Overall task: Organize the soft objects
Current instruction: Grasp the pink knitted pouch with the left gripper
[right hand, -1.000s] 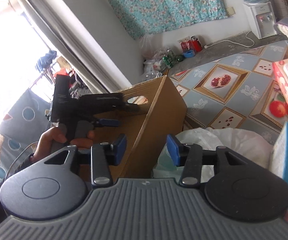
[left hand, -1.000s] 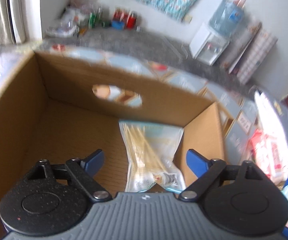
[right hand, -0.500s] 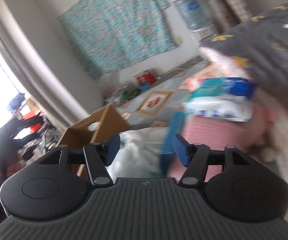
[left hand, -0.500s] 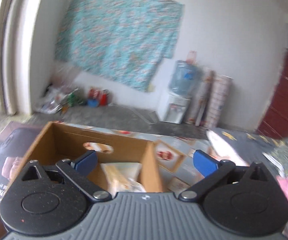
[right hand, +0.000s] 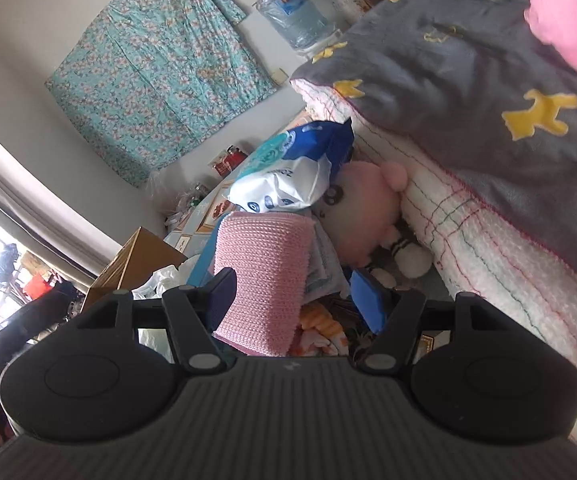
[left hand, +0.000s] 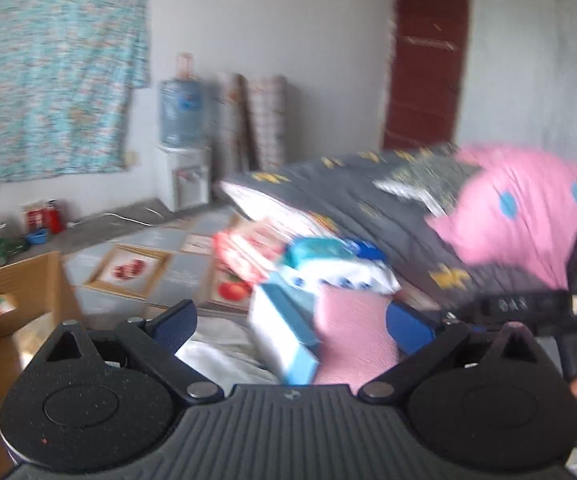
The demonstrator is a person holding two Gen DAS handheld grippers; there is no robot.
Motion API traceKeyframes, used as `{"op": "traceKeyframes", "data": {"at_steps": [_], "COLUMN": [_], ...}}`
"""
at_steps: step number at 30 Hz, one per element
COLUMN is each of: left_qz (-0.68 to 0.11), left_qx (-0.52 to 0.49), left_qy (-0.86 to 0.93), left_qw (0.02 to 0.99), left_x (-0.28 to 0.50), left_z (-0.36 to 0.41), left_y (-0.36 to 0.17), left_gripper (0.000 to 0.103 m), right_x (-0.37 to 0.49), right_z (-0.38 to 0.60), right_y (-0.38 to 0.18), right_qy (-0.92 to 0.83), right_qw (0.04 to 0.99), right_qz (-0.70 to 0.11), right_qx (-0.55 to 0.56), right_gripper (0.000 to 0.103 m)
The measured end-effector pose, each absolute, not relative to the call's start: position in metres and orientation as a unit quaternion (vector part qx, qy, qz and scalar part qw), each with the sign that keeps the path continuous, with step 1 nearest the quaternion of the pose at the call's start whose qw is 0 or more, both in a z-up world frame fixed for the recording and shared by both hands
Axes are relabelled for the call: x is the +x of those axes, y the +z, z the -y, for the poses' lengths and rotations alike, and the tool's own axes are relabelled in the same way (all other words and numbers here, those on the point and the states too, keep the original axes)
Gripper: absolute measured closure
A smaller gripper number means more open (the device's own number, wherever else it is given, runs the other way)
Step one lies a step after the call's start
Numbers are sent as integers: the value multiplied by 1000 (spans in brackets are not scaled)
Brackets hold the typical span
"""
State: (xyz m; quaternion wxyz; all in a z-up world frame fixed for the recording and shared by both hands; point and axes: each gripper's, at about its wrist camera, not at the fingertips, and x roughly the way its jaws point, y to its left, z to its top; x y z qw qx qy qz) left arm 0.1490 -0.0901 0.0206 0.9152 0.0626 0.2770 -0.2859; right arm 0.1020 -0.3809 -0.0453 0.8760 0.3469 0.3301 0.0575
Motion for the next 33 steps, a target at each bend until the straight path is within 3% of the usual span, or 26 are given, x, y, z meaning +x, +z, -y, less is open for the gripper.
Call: {"op": "traceKeyframes", "data": {"at_steps": [4,7,17,23,25,27,33], "left_qz": [-311,-339,-370,-408,-421,-418,-410], "left_qx": [107,115,155,161,164,162,144], "left_qy": [-313,-333,-362,-366,-357,-356,-354], "left_qw": [891,873,841,821,818,820,829], "left_x": [156,168,194,204,206,206,199], "left_z": [119,132,158,169,171,171,165], "left_y": [-6,-16,-32,-39,-43,-44,-35], "left_gripper": [27,35,34,31,32,34,40], "right_x": [117,130,159,168,172,173,164], "right_z": [385,386,389,394,394,393,390], "right_y": [-61,-67,-88,-96,-98,-101,-86], "right_qy": [72,87,122,129,135,141,138], "right_qw": [865,855,830,818,812,805,817], "right_qz": [-339,-345,-366,-373,-375,-377,-366], "right_qx": [363,377,402,419,427,436,424], "right_gripper": [40,42,56,58,59,67,67]}}
